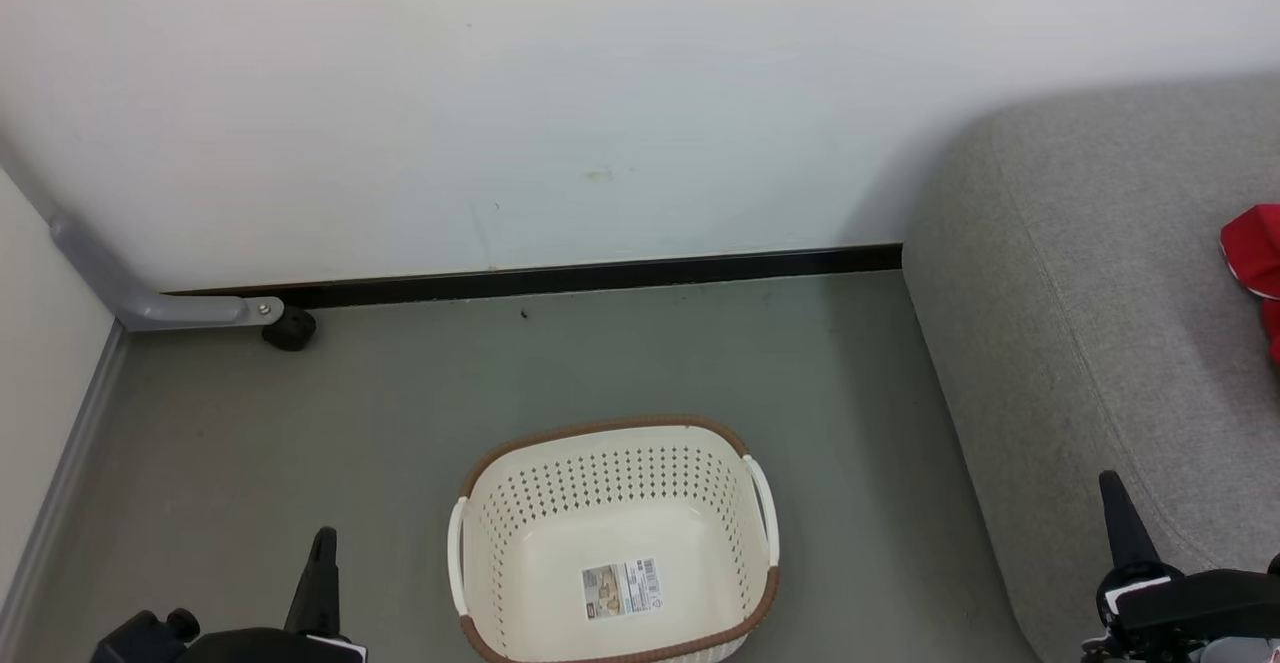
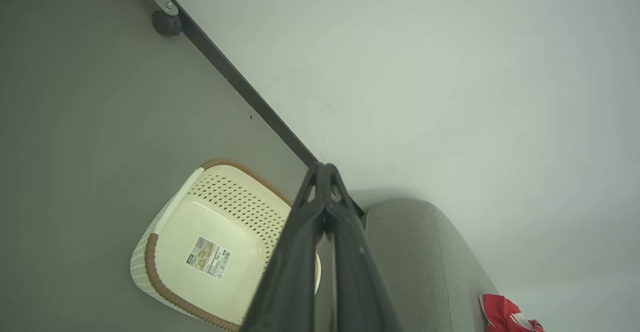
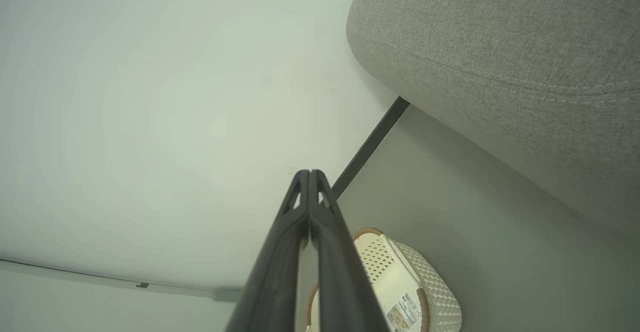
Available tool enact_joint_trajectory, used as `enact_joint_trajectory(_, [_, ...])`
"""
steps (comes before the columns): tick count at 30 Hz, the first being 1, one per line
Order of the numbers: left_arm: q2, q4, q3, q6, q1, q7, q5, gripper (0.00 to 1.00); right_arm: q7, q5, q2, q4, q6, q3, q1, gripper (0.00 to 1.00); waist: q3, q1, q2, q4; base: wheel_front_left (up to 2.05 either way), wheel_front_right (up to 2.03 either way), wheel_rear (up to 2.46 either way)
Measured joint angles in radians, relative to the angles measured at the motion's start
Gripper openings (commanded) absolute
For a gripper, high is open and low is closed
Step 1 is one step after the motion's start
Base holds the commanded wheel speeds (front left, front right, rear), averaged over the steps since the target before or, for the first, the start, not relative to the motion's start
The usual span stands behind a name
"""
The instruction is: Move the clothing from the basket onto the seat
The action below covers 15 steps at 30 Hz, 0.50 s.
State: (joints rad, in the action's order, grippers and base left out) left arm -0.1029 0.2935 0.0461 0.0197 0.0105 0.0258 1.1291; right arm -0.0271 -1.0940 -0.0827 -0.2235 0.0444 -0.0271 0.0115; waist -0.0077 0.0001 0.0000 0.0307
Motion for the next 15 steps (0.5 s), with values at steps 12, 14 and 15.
enact_joint_trajectory(12, [0.017, 0.002, -0.039, 0.034, 0.013, -0.042, 0.136, 0.00, -0.025, -0.148, 0.011, -0.022, 0.019, -0.033, 0.022, 0.00, 0.003, 0.0000, 0.0000, -0.009, 0.00, 0.00, 0.00])
enact_joint_trajectory(14, [0.020, 0.002, -0.045, 0.035, 0.020, -0.051, 0.160, 0.00, -0.026, -0.177, 0.014, -0.027, 0.023, -0.039, 0.022, 0.00, 0.003, 0.0000, 0.0000, -0.011, 0.00, 0.00, 0.00])
enact_joint_trajectory(15, [0.022, 0.002, -0.049, 0.042, 0.023, -0.052, 0.176, 0.00, -0.032, -0.189, 0.015, -0.029, 0.026, -0.042, 0.022, 0.00, 0.004, -0.0002, 0.0000, -0.012, 0.00, 0.00, 0.00])
